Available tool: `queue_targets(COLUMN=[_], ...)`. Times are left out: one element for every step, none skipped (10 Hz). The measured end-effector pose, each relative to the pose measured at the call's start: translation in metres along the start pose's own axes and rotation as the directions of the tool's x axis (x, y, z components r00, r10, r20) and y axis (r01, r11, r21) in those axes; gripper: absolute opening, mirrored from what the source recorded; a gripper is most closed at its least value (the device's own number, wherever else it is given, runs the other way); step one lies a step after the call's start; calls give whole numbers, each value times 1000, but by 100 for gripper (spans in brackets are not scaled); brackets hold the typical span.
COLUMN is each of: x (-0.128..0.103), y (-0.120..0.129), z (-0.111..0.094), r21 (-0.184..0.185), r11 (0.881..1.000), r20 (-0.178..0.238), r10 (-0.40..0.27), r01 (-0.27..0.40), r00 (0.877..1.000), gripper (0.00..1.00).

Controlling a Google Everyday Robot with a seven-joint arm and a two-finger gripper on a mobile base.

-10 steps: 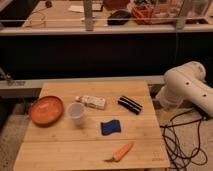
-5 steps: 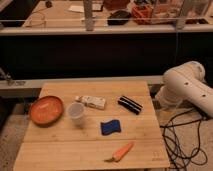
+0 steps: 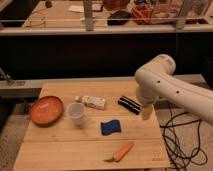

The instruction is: Pick up the ceramic cup

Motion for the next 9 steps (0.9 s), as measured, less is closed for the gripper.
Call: queue_targets(x=[-14,-34,-50,-71,-101,-113,-126,-144,-157], y=[-5,-10,-15,-20,-27,-29,-32,-35,-36], z=[-7,-9,-12,-16,-20,-20,-17,-14,-14], r21=[8,12,21,28,43,53,62,74,87], r11=[999,997,995,991,984,978,960,929,901], r20=[-9,-21,-27,-35,-40,-43,-38,-36,-34], r10=[-32,-70,-97,-132,-170,-200,-270,-362,-423], r01=[32,70,97,133,171,202,272,364,424], r00=[999,997,995,991,985,979,962,932,905], gripper=[80,80,80,80,80,80,80,80,80])
